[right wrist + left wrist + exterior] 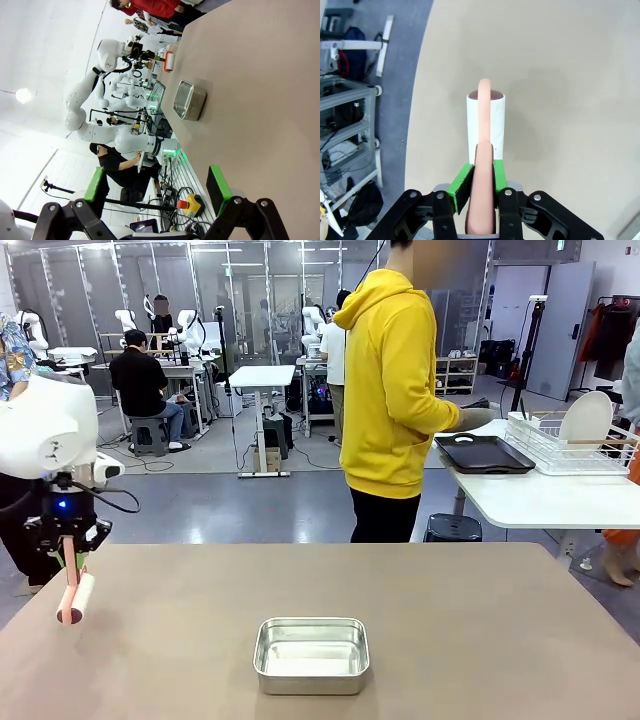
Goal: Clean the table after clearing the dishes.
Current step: When the right (or left) Handle tray is removed, use the right hand (or left hand) to clean the right (or left) side of the table with the Lint Roller, then place the Lint Roller back on top of the Airtight Container.
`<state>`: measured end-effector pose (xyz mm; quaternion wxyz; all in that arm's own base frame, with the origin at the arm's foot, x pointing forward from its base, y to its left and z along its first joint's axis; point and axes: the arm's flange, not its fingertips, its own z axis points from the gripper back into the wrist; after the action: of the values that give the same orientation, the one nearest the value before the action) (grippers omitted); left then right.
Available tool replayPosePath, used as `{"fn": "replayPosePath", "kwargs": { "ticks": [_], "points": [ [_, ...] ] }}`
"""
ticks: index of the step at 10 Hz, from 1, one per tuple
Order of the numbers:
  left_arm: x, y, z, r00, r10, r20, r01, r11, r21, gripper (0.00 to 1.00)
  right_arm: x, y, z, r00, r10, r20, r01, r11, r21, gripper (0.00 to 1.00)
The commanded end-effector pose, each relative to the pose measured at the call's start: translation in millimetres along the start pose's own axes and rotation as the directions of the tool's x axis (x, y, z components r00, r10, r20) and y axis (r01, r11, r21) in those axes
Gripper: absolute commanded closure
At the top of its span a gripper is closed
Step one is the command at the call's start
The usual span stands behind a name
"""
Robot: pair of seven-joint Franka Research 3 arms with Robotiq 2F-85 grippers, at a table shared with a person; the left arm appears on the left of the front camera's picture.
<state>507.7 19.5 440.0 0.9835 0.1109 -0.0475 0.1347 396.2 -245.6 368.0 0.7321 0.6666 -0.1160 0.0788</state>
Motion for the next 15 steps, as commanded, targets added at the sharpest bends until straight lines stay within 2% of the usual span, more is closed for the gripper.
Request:
{"fn": "replayPosePath", "kwargs": {
  "ticks": [1,4,6,7,15],
  "points": [
    [-28,17,38,0.999,-0.046,0.016,0.047,0.998,-0.043,0.77,-3,4,-2,1.000,0.005,-0.002,-0.005,1.000,-0.001,0.00],
    [-46,22,61,0.992,-0.123,0.023,0.124,0.991,-0.052,0.77,-3,4,-2,1.000,0.005,-0.002,-0.005,1.000,-0.001,0.00],
    [-52,21,67,0.995,-0.097,0.039,0.101,0.989,-0.111,0.77,-3,4,-2,1.000,0.005,-0.002,-0.005,1.000,-0.001,0.00],
    [-43,18,68,0.993,-0.104,0.050,0.106,0.993,-0.044,0.77,-3,4,-2,1.000,0.005,-0.002,-0.005,1.000,-0.001,0.00],
    [-43,18,68,0.993,-0.104,0.050,0.106,0.993,-0.044,0.77,-3,4,-2,1.000,0.005,-0.002,-0.005,1.000,-0.001,0.00]
  ]
}}
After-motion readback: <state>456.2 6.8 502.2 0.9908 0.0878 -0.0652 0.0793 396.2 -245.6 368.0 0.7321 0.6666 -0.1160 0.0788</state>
